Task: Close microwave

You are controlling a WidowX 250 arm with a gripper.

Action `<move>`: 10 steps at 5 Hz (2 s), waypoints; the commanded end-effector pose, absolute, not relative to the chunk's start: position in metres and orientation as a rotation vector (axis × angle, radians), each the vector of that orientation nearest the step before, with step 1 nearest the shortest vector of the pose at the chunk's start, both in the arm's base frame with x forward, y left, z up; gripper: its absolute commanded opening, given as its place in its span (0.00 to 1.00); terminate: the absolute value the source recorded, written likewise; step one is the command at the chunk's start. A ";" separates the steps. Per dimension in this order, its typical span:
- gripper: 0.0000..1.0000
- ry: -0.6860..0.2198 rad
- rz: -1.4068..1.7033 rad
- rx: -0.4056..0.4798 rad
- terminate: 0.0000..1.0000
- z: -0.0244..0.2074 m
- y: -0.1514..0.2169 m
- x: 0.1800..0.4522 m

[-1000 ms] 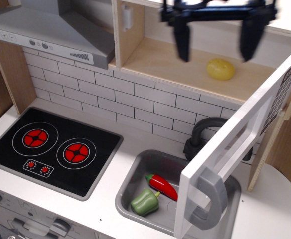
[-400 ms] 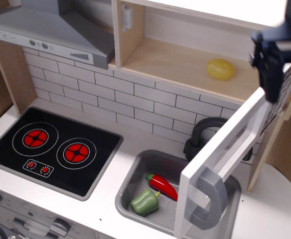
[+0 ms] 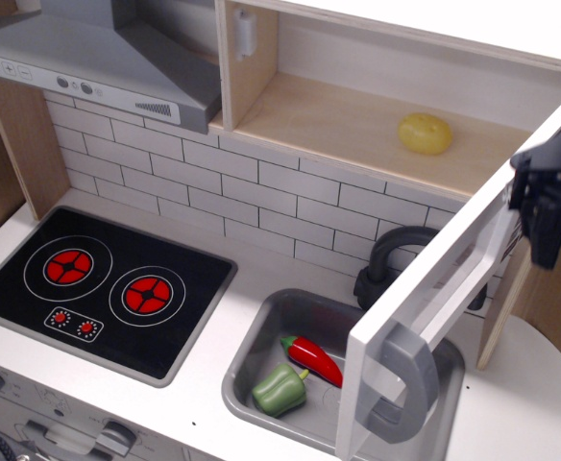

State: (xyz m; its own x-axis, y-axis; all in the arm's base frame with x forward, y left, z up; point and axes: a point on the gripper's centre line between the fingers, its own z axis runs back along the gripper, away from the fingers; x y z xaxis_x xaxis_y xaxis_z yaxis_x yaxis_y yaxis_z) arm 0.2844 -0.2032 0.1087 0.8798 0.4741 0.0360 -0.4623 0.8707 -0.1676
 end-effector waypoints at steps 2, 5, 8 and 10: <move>1.00 -0.129 0.500 -0.017 0.00 0.074 -0.141 0.278; 1.00 -0.219 0.489 0.064 0.00 0.062 -0.076 0.320; 1.00 -0.325 0.318 -0.002 0.00 0.067 -0.031 0.352; 1.00 -0.371 0.312 0.012 0.00 0.066 -0.015 0.372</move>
State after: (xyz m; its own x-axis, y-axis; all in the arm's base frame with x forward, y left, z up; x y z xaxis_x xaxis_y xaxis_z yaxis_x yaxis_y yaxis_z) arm 0.3634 -0.0182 0.0440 0.9000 0.2959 0.3201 -0.3030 0.9526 -0.0289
